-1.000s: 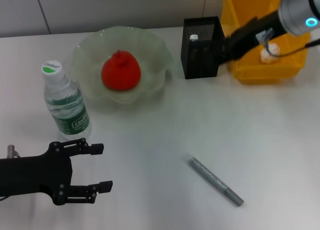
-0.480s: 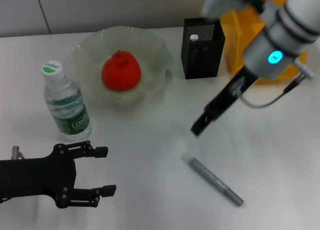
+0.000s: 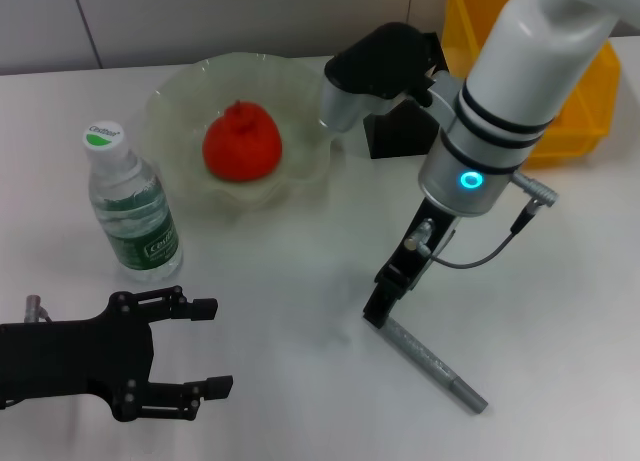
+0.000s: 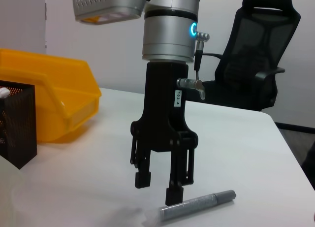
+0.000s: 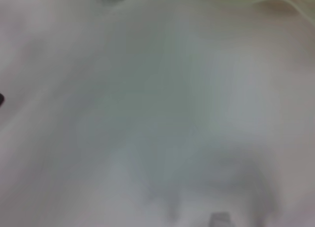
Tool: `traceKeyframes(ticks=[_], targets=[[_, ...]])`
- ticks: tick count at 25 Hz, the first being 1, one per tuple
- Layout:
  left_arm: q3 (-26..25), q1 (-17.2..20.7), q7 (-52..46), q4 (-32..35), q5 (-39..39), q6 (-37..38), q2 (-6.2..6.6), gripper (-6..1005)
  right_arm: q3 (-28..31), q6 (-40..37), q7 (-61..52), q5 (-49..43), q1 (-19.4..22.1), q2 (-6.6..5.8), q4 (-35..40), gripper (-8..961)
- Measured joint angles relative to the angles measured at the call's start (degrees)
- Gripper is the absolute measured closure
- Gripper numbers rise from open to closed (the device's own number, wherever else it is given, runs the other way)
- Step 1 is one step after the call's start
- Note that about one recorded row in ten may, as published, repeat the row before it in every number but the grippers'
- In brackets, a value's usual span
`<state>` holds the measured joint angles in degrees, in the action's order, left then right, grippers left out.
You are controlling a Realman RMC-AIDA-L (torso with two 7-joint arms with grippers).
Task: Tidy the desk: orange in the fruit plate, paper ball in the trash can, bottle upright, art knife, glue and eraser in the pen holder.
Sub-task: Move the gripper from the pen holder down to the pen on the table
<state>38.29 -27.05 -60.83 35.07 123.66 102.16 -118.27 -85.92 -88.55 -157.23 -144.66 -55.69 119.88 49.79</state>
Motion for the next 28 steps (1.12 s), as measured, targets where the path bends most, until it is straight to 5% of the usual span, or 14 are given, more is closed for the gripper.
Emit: traceKeyframes(ticks=[20, 22, 28], targets=[[0.0, -0.1, 0.5, 0.0, 0.0, -0.9, -0.11, 158, -11.1, 3.8, -4.0, 4.5, -2.5, 0.00, -3.7, 290], [0.0, -0.1, 0.5, 0.0, 0.0, -0.9, -0.12, 158, -11.3, 4.2, -4.0, 4.9, -2.4, 0.00, -3.9, 516], [0.0, -0.1, 0.5, 0.0, 0.0, -0.9, -0.12, 157, -11.6, 5.2, -3.7, 6.7, -3.0, 0.00, -6.0, 581]])
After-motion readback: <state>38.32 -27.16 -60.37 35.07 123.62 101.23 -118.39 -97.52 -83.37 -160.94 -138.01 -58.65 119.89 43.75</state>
